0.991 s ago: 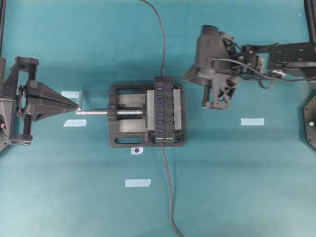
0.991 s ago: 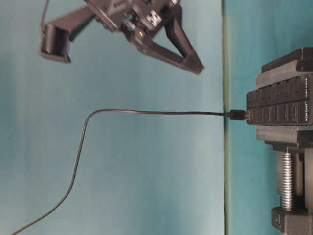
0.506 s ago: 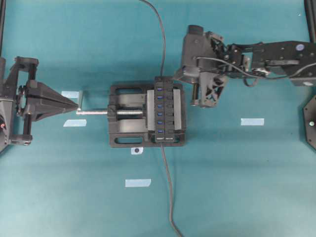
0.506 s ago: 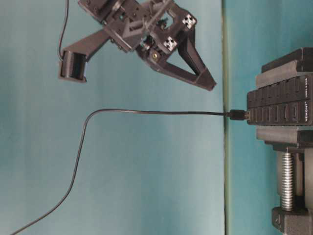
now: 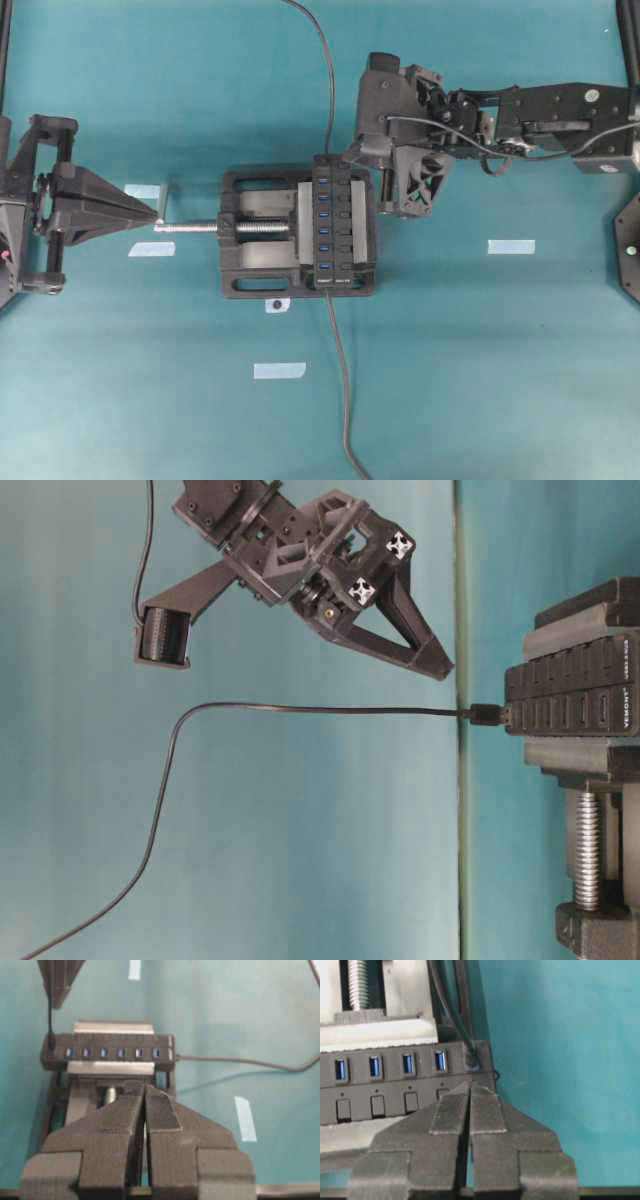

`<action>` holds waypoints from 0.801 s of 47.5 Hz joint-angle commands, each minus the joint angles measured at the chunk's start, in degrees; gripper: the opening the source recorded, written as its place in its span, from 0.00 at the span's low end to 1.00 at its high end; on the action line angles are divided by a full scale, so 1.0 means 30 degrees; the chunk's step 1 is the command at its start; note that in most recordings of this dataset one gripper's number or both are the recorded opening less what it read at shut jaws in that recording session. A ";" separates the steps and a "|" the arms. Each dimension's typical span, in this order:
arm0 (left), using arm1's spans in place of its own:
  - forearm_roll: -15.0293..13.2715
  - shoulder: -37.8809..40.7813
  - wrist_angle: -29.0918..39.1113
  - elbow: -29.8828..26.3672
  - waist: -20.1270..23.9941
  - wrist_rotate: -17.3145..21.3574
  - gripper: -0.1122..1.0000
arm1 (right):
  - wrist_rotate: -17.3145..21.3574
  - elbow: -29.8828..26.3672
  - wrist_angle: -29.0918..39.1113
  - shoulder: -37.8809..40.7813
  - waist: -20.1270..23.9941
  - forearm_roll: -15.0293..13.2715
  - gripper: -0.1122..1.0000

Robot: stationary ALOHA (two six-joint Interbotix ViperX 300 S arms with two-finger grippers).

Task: Insert the USB into the front port of the fixed hub.
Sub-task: 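Move the right gripper over the black USB plug at the hub's end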

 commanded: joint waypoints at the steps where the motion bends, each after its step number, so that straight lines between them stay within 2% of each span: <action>1: 0.0059 0.0029 -0.0059 -0.0234 -0.0059 -0.0059 0.10 | -0.0234 -0.0557 -0.0176 -0.0205 -0.0059 0.0000 0.12; 10: 0.0029 0.0000 -0.0059 -0.0205 -0.0117 -0.0088 0.10 | -0.0234 -0.0586 -0.0205 -0.0059 -0.0059 0.0000 0.18; 16: 0.0059 0.0029 -0.0059 -0.0205 -0.0117 -0.0088 0.10 | -0.0234 -0.0732 -0.0205 -0.0059 -0.0059 0.0000 0.28; 25: 0.0029 0.0029 -0.0059 -0.0176 -0.0117 -0.0088 0.10 | -0.0205 -0.0996 -0.0205 0.0059 -0.0059 0.0000 0.64; 29: 0.0029 0.0029 -0.0059 -0.0176 -0.0117 -0.0088 0.10 | -0.0205 -0.1143 -0.0234 0.0264 -0.0059 0.0000 0.76; 31: 0.0059 0.0029 -0.0059 -0.0176 -0.0117 -0.0088 0.10 | -0.0205 -0.1230 -0.0234 0.0381 -0.0059 0.0000 0.78; 38: 0.0059 0.0029 -0.0059 -0.0176 -0.0117 -0.0088 0.10 | -0.0205 -0.1582 -0.0234 0.0879 -0.0029 0.0000 0.77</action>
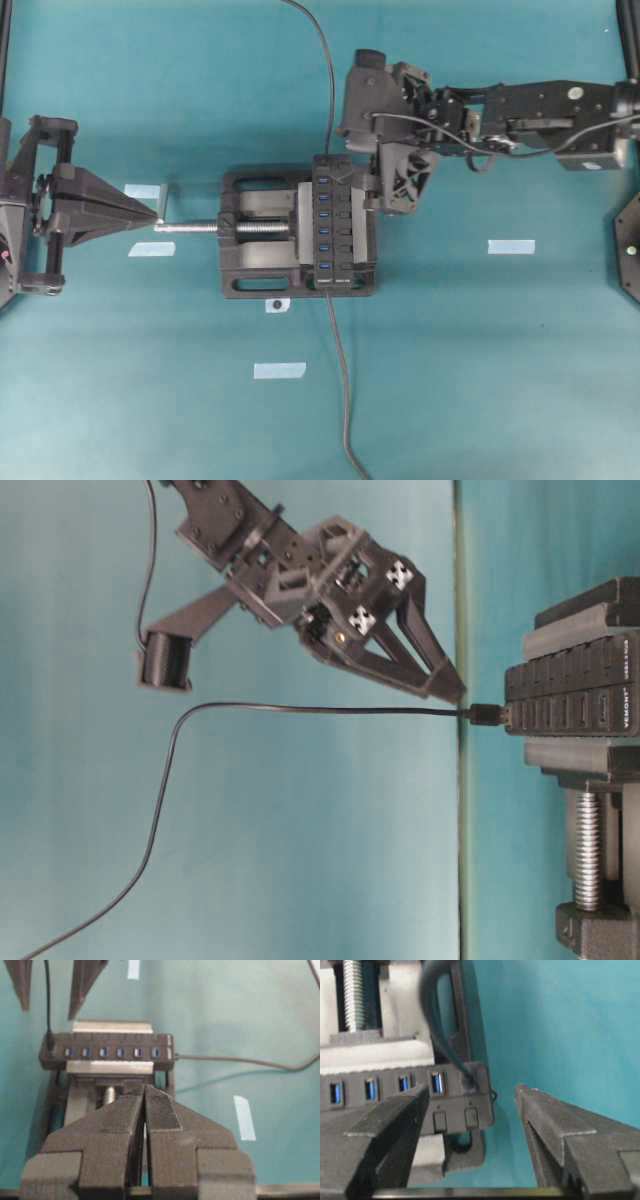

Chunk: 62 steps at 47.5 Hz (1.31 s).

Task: Insert the USB into the front port of the fixed hub.
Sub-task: 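Move the right gripper over the black USB plug at the hub's end, then lower the right gripper and close it on the black USB plug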

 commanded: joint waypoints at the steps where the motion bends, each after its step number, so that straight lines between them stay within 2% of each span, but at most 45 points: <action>1: 0.0029 0.0059 -0.0088 -0.0205 -0.0059 -0.0059 0.10 | -0.0176 -0.0615 -0.0146 -0.0059 0.0000 -0.0029 0.77; 20: 0.0029 0.0059 -0.0088 -0.0205 -0.0059 -0.0117 0.10 | -0.0205 -0.1289 -0.0146 0.1055 0.0000 -0.0029 0.76; 41: 0.0029 0.0029 -0.0117 -0.0205 -0.0088 -0.0117 0.10 | -0.0205 -0.1377 -0.0176 0.1084 0.0000 -0.0029 0.74; 48: 0.0029 0.0029 -0.0117 -0.0205 -0.0059 -0.0117 0.10 | -0.0205 -0.1377 -0.0146 0.1172 0.0000 -0.0029 0.69; 62: 0.0000 0.0029 -0.0117 -0.0205 -0.0117 -0.0117 0.10 | -0.0205 -0.1377 -0.0176 0.1289 0.0146 -0.0029 0.46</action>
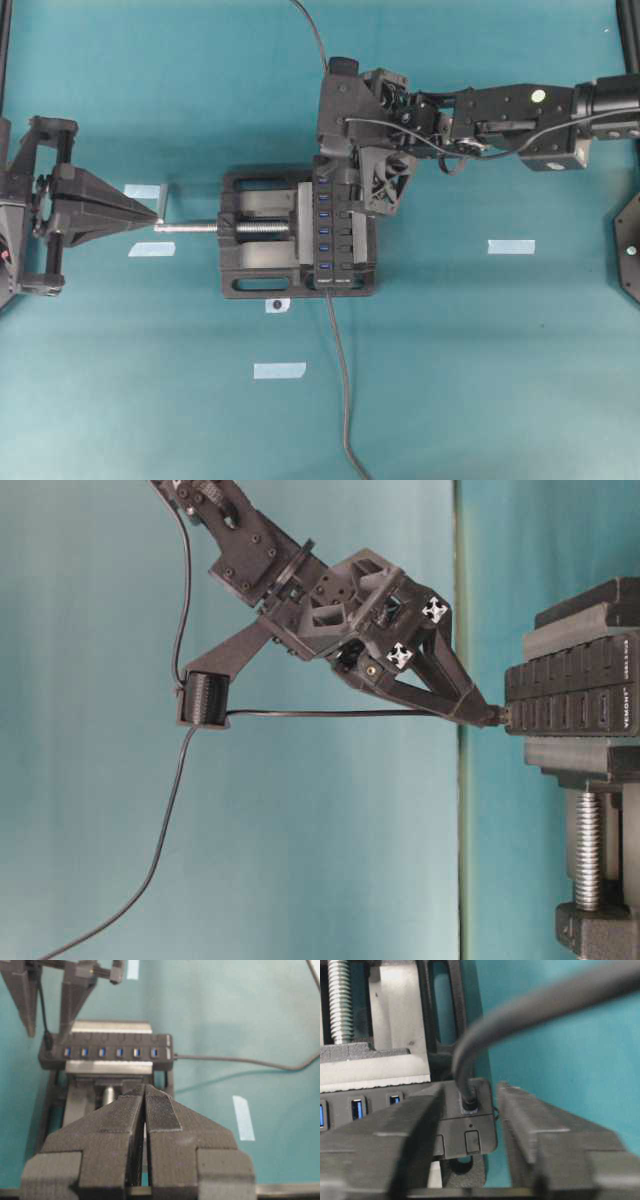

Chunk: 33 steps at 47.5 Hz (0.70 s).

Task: Insert the USB into the front port of the fixed hub.
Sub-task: 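Lower the right gripper and close it on the black USB plug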

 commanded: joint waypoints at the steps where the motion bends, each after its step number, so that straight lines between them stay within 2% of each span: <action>1: 0.0029 0.0059 -0.0088 -0.0205 -0.0029 -0.0029 0.10 | -0.0176 -0.0439 -0.0176 -0.0264 0.0117 0.0000 0.44; 15: 0.0029 0.0029 -0.0088 -0.0205 -0.0059 -0.0029 0.10 | -0.0117 -0.0439 -0.0498 -0.0352 0.0293 0.0000 0.22; 33: 0.0000 0.0029 -0.0088 -0.0205 -0.0059 -0.0146 0.10 | 0.0000 -0.0439 -0.0352 -0.0469 0.0498 0.0029 0.19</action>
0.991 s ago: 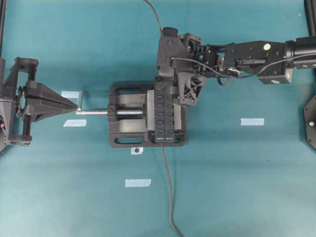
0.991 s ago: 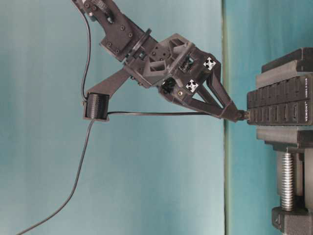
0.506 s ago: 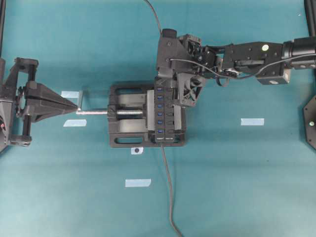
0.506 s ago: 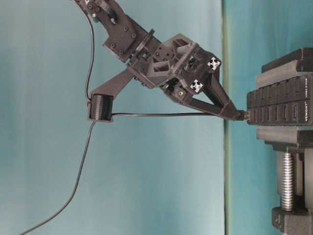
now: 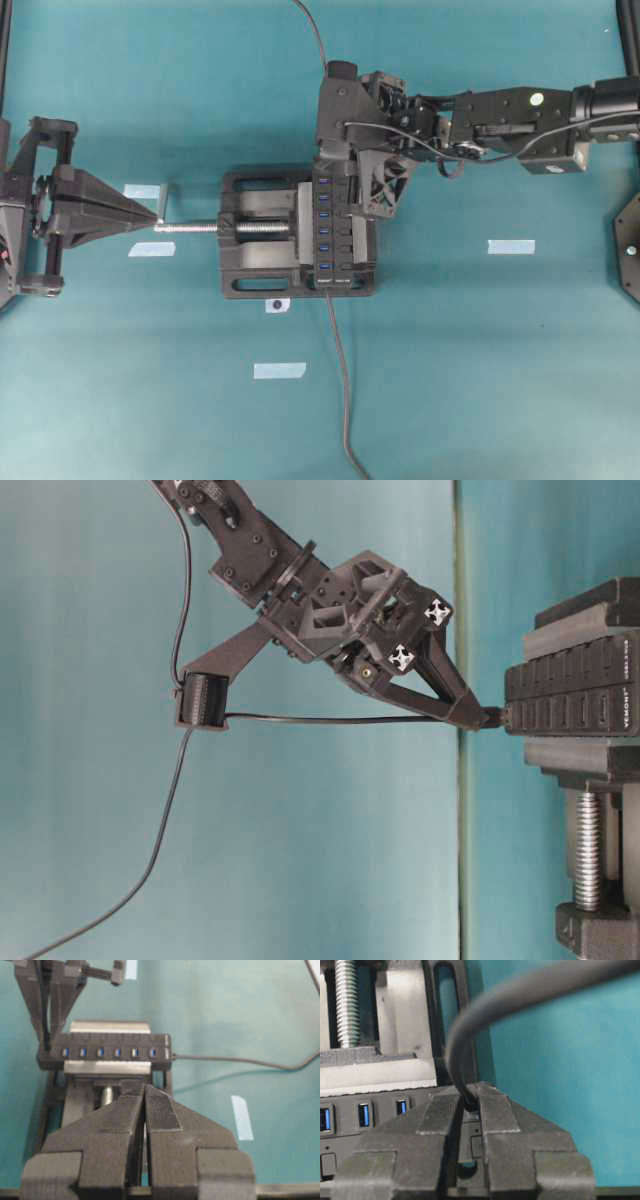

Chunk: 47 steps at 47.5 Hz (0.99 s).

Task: Insert the USB into the front port of the fixed hub.
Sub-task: 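Lower the right gripper and close it on the black USB plug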

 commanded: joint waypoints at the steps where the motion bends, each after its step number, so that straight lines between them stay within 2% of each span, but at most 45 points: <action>1: 0.0029 0.0029 -0.0088 -0.0205 -0.0029 -0.0146 0.10 | -0.0029 -0.0439 -0.0088 -0.0498 0.0234 0.0059 0.19; 8: 0.0000 0.0029 -0.0088 -0.0176 -0.0059 -0.0586 0.10 | -0.0029 -0.0469 -0.0088 -0.0527 0.0264 0.0029 0.19; 28: 0.0000 0.0029 -0.0117 -0.0146 -0.0205 -0.0615 0.10 | 0.0000 -0.0498 0.0000 -0.1611 0.0439 0.0117 0.19; 47: 0.0029 0.0029 -0.0117 -0.0146 -0.0264 -0.0674 0.10 | 0.0088 -0.1055 0.2344 -0.2930 0.1201 0.0205 0.18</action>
